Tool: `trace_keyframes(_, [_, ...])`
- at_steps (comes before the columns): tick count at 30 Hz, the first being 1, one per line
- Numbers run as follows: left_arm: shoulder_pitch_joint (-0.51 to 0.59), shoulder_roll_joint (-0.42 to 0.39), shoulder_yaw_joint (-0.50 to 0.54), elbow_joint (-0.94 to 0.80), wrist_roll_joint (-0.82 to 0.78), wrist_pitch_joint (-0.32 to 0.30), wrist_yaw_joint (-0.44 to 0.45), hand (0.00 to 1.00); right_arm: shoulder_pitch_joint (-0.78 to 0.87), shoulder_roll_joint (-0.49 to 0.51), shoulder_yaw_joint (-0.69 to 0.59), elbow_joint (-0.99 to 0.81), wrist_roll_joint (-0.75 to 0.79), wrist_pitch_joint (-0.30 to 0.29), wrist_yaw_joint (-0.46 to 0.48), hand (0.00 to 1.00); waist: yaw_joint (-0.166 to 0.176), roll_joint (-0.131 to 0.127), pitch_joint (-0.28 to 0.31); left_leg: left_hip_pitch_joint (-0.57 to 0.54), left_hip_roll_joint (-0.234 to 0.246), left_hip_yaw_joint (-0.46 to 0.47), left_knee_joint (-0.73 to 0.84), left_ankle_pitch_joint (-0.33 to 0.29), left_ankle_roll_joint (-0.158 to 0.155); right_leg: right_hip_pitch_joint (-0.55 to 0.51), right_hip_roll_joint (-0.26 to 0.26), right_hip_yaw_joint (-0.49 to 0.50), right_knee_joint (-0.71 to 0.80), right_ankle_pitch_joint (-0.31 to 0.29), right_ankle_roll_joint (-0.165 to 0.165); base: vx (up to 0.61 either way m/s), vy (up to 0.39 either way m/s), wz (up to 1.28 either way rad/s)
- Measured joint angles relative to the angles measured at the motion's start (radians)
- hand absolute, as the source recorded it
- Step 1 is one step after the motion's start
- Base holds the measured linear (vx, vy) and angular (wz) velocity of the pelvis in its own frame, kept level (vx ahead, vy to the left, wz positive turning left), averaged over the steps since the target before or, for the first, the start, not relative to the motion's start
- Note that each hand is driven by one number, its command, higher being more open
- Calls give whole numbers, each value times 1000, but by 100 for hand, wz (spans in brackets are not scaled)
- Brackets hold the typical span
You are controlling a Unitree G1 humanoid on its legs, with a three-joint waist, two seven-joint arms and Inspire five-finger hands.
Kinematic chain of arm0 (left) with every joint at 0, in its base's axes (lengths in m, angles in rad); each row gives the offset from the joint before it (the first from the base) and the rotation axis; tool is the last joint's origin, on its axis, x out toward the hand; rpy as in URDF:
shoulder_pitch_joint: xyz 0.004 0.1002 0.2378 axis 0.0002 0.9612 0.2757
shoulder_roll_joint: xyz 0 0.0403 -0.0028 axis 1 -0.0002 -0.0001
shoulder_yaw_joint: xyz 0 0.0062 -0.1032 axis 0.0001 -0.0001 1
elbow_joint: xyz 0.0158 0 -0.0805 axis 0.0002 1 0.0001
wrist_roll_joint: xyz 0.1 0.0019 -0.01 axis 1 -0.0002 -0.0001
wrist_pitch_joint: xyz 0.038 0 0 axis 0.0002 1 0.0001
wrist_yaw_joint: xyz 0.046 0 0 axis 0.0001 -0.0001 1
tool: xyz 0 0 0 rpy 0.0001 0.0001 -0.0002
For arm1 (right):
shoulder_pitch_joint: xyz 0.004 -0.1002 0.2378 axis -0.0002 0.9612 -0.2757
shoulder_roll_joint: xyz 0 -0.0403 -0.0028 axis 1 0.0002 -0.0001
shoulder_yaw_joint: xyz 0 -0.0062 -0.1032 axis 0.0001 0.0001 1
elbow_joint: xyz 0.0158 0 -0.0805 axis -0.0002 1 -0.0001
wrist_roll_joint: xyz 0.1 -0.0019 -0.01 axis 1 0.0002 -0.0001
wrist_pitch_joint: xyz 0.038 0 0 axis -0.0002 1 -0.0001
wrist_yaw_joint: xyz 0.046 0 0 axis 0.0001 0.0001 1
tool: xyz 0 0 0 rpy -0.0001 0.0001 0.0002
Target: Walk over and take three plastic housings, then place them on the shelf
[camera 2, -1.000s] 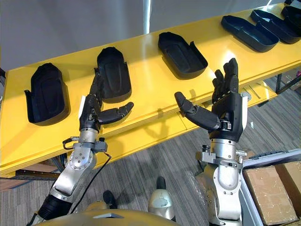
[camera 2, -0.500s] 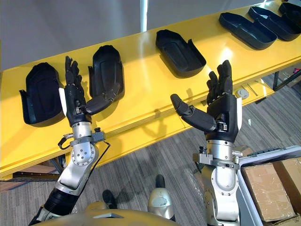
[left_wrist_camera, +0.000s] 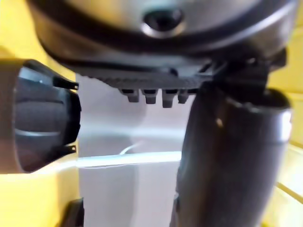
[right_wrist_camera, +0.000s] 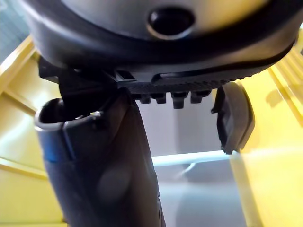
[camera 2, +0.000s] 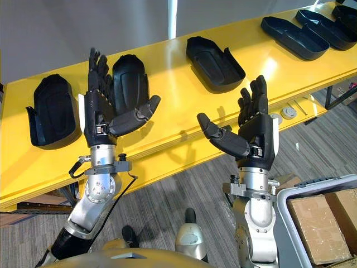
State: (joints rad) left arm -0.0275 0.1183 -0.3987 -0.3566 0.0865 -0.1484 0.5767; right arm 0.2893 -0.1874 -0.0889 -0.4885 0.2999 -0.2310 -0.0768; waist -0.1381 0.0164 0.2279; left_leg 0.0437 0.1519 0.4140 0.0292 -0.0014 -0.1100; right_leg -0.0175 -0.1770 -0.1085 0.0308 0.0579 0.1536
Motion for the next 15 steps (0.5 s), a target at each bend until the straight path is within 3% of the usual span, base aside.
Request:
trace_keyframes(8, [2, 2, 48, 2, 1, 14, 63, 100, 10, 0, 2, 0, 0, 0, -4, 100, 1, 0, 0, -1, -1, -6, -3, 3, 0, 0, 0, -2, 0, 0, 0, 0, 0, 0])
trace_keyframes(15, [2, 2, 62, 21, 0, 71, 76, 100, 10, 0, 4, 0, 0, 0, -23, 100, 2, 0, 0, 0, -1, -9, -15, 12, 0, 0, 1, -9, -1, 0, 0, -2, -3, 1])
